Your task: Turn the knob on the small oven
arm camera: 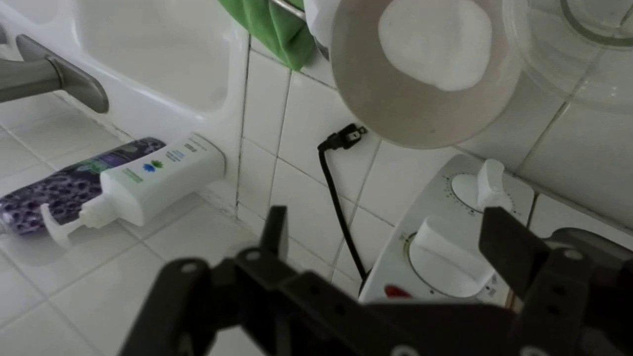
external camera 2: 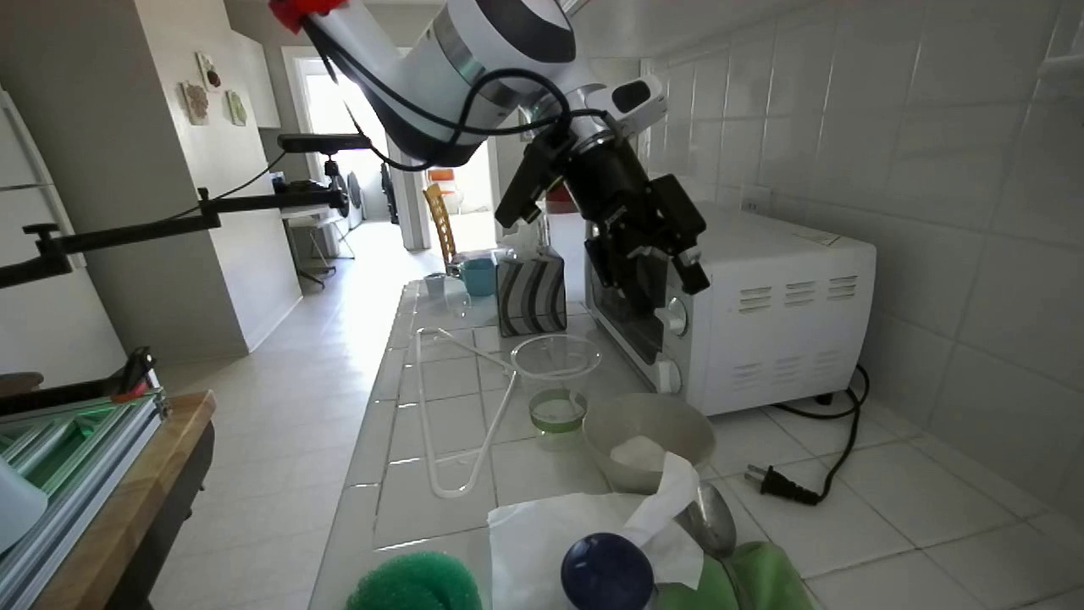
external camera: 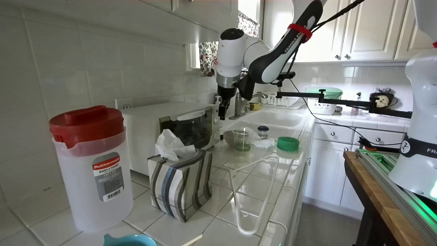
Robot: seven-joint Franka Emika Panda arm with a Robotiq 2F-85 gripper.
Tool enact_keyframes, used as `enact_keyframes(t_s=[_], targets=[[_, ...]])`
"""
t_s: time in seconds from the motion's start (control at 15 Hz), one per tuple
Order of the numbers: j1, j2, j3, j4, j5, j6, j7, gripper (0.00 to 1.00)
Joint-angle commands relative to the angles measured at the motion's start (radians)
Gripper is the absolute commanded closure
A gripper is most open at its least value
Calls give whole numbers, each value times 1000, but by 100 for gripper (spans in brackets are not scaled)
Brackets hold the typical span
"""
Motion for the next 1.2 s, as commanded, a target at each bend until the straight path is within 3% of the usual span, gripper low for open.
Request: enact_keyframes(t_s=[0.0,0.67,1.13], targets=[[6,33,-7,41,-41,9,42,0],[9,59,24,60,-11,11,0,0],[16,89,10,87,-40,18,19,0]])
